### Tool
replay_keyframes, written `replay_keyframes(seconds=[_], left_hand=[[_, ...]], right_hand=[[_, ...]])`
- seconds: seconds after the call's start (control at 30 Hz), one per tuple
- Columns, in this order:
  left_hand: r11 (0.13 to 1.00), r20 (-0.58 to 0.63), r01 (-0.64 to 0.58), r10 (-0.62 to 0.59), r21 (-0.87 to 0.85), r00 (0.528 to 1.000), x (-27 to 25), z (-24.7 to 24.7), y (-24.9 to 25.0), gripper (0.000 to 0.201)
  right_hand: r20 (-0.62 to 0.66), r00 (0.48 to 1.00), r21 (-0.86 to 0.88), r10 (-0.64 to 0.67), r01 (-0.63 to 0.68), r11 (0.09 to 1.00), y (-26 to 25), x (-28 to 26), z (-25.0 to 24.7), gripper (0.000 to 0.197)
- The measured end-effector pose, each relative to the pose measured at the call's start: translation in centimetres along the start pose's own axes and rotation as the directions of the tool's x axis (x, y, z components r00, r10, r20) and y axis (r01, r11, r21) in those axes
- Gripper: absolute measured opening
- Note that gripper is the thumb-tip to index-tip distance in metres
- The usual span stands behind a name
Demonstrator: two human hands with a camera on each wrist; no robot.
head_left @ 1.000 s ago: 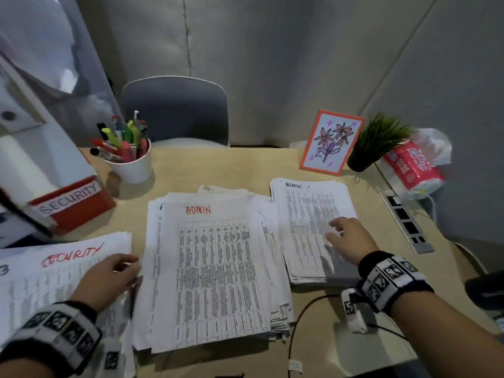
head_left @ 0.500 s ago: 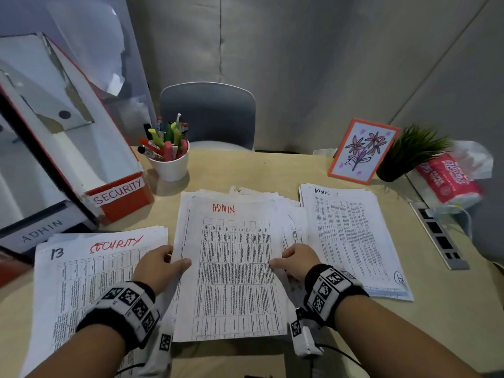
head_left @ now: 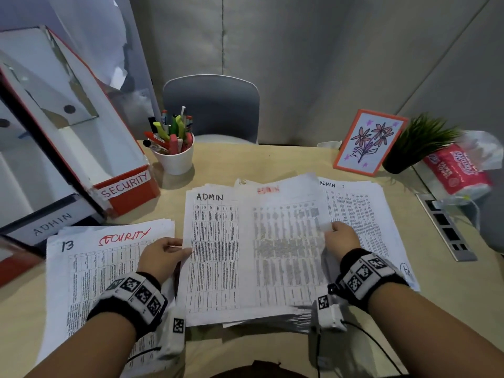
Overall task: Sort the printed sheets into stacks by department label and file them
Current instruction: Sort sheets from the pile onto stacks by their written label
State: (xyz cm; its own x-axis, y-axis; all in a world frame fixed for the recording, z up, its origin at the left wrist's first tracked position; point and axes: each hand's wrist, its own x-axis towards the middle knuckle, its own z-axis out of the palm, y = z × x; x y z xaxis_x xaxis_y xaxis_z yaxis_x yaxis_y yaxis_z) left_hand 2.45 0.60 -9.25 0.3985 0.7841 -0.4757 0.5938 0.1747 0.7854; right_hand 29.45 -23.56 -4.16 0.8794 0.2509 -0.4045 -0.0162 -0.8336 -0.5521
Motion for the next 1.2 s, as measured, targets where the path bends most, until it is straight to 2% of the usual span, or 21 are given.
replay_keyframes(seconds=[0.13, 0.3, 0.43, 0.57, 0.63, 0.7, 0.8, 0.97, 1.1, 1.2], left_hand=[[0.996, 0.037, 0.042, -0.040, -0.076, 0.999, -0.2, -0.1, 0.2, 0.013], [0.988, 0.055, 0.071, -0.064, -0.138, 0.996, -0.4, -0.2, 0.2, 0.014], [0.986, 0.085, 0.097, -0.086, -0.134, 0.993, 0.0, -0.3, -0.1, 0.013], [0.987, 0.091, 0.086, -0.074, -0.139, 0.993, -0.6, 0.0, 0.6, 0.035], [0.985, 0.138, 0.079, -0.057, -0.154, 0.989, -1.2, 0.2, 1.5, 0.039], [0.990, 0.181, 0.046, -0.022, -0.132, 0.983, -1.7, 0.3, 1.9, 0.036], [0.995, 0.230, 0.009, 0.014, -0.096, 0.973, -1.7, 0.3, 1.9, 0.025], [0.998, 0.279, -0.048, 0.060, -0.050, 0.958, -1.9, 0.4, 1.7, 0.032], [0.996, 0.293, -0.083, 0.075, 0.013, 0.953, -2.0, 0.4, 1.5, 0.028], [0.996, 0.305, -0.073, 0.056, 0.043, 0.951, -2.2, 0.6, 1.6, 0.032]], right_hand=[[-0.070, 0.993, 0.004, 0.093, -0.092, 0.996, 1.0, 1.7, -2.3, 0.033], [-0.114, 0.986, 0.032, 0.124, -0.121, 0.992, 2.2, 2.0, -2.6, 0.028], [-0.023, 0.987, 0.161, 0.161, -0.156, 0.975, 2.2, 1.7, -1.5, 0.033], [0.139, 0.984, 0.204, 0.112, -0.139, 0.969, 1.4, 0.8, 0.6, 0.025], [0.203, 0.976, 0.206, 0.075, -0.117, 0.972, 0.7, -0.2, 1.8, 0.022], [0.269, 0.962, 0.210, 0.050, -0.109, 0.972, 0.0, -1.1, 2.9, 0.014], [0.339, 0.940, 0.194, 0.029, -0.100, 0.976, -0.8, -2.4, 3.7, 0.018], [0.384, 0.923, 0.210, -0.017, -0.070, 0.975, -1.2, -3.2, 4.1, 0.025], [0.401, 0.916, 0.211, -0.023, -0.068, 0.975, -0.9, -3.2, 4.1, 0.026], [0.388, 0.921, 0.223, -0.028, -0.064, 0.973, -0.8, -3.3, 4.1, 0.037]])
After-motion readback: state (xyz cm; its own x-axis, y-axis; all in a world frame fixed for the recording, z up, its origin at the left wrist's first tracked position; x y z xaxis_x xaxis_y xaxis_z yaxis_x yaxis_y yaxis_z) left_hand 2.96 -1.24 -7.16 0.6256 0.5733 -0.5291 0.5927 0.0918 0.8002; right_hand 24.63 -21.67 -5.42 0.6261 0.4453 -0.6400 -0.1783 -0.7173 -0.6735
